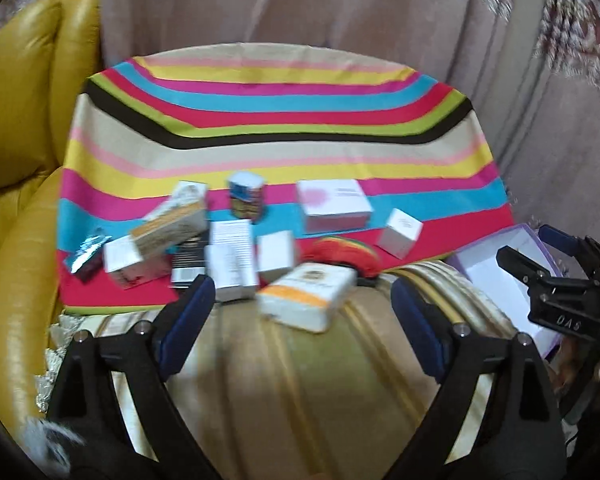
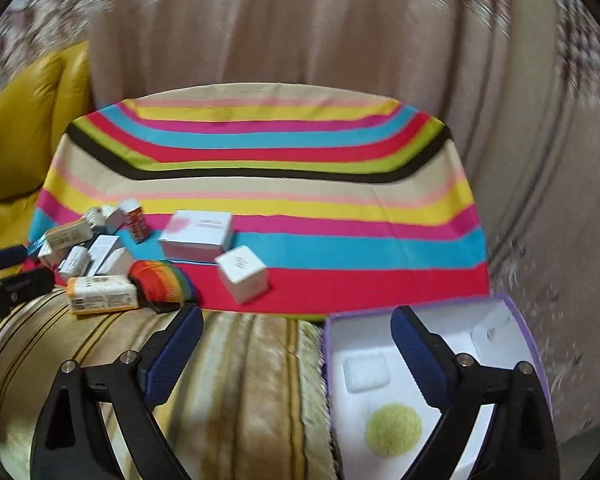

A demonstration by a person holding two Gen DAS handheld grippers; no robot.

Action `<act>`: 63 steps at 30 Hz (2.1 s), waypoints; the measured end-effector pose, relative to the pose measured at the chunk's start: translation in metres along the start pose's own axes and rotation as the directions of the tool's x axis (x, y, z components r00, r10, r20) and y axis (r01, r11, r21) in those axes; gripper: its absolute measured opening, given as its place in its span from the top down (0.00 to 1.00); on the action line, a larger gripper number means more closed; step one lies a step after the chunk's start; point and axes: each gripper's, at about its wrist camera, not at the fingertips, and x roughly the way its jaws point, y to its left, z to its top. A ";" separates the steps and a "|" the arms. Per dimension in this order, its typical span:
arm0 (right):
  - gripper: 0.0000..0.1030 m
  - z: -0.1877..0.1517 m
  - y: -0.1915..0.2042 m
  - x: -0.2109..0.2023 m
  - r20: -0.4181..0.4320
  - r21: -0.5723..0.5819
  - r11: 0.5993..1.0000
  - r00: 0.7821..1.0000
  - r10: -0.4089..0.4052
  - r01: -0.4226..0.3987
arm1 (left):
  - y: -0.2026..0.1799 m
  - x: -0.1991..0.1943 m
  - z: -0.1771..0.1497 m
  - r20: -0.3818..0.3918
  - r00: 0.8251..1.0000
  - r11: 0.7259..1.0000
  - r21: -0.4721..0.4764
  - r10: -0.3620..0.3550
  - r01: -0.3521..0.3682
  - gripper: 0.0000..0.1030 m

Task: Organize objects
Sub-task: 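Grasp the tan medicine box with the left tool while the right tool grasps the small white box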

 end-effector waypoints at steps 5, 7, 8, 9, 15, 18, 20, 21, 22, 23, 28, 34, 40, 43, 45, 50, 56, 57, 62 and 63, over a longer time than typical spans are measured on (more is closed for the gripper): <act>0.07 0.008 0.012 0.014 -0.038 -0.007 0.998 0.998 0.059 -0.060 | 0.045 -0.013 -0.005 0.044 0.983 0.981 -0.076 0.180 -0.176 0.08; 0.07 0.009 0.014 0.022 -0.064 -0.001 0.997 0.995 0.079 -0.080 | 0.065 -0.017 -0.008 0.049 0.973 0.969 -0.115 0.225 -0.218 0.08; 0.07 0.010 0.015 0.028 -0.079 0.003 0.996 0.993 0.085 -0.085 | 0.072 -0.017 -0.009 0.044 0.970 0.964 -0.133 0.237 -0.229 0.08; 0.07 0.010 0.015 0.032 -0.095 0.008 0.996 0.992 0.089 -0.088 | 0.086 -0.017 -0.010 0.037 0.967 0.954 -0.176 0.251 -0.241 0.08; 0.07 0.014 0.014 0.058 -0.169 0.032 0.992 0.978 0.125 -0.121 | 0.137 -0.010 -0.019 0.000 0.985 0.913 -0.375 0.173 -0.160 0.08; 0.07 0.020 0.018 0.068 -0.176 -0.023 0.997 0.982 0.074 -0.079 | 0.136 -0.003 -0.017 -0.018 0.989 0.906 -0.400 0.145 -0.140 0.08; 0.07 0.023 0.021 0.077 -0.181 -0.049 0.996 0.981 0.066 -0.077 | 0.130 0.004 -0.010 -0.019 0.991 0.908 -0.399 0.130 -0.126 0.08; 0.07 0.024 0.022 0.080 -0.184 -0.055 0.995 0.981 0.067 -0.079 | 0.125 0.009 -0.005 -0.022 0.991 0.909 -0.395 0.133 -0.131 0.08; 0.07 0.026 0.024 0.086 -0.190 -0.066 0.994 0.979 0.072 -0.086 | 0.121 0.014 0.000 -0.027 0.990 0.909 -0.394 0.135 -0.134 0.08; 0.07 0.027 0.025 0.089 -0.194 -0.074 0.993 0.978 0.073 -0.089 | 0.117 0.020 0.005 -0.032 0.990 0.908 -0.397 0.135 -0.136 0.08; 0.07 0.031 0.030 0.107 -0.208 -0.124 0.988 0.976 0.063 -0.090 | 0.102 0.054 0.025 -0.073 0.984 0.891 -0.417 0.162 -0.177 0.08; 0.07 0.033 0.034 0.119 -0.226 -0.155 0.981 0.971 0.083 -0.120 | 0.095 0.088 0.042 -0.163 0.956 0.868 -0.402 0.245 -0.291 0.08; 0.07 0.036 0.034 0.128 -0.232 -0.162 0.977 0.968 0.096 -0.136 | 0.094 0.109 0.047 -0.233 0.925 0.838 -0.398 0.301 -0.373 0.08; 0.07 0.038 0.035 0.136 -0.234 -0.169 0.975 0.967 0.104 -0.146 | 0.096 0.114 0.047 -0.251 0.909 0.824 -0.393 0.332 -0.409 0.08; 0.07 0.039 0.036 0.139 -0.240 -0.174 0.972 0.964 0.113 -0.158 | 0.098 0.116 0.046 -0.256 0.908 0.821 -0.397 0.331 -0.411 0.10; 0.07 0.039 0.038 0.148 -0.256 -0.189 0.966 0.958 0.128 -0.179 | 0.098 0.118 0.047 -0.257 0.905 0.820 -0.389 0.340 -0.419 0.17; 0.13 0.040 0.035 0.157 -0.267 -0.166 0.964 0.951 0.158 -0.207 | 0.092 0.111 0.047 -0.218 0.909 0.825 -0.383 0.356 -0.415 0.17; 0.15 0.040 0.034 0.158 -0.267 -0.158 0.965 0.950 0.163 -0.210 | 0.091 0.108 0.047 -0.208 0.911 0.827 -0.384 0.356 -0.410 0.17; 0.36 0.039 0.030 0.163 -0.283 -0.122 0.965 0.940 0.190 -0.232 | 0.082 0.103 0.048 -0.175 0.924 0.843 -0.379 0.340 -0.382 0.17; 0.43 0.038 0.029 0.165 -0.292 -0.114 0.965 0.936 0.195 -0.236 | 0.079 0.101 0.047 -0.167 0.927 0.848 -0.376 0.335 -0.374 0.17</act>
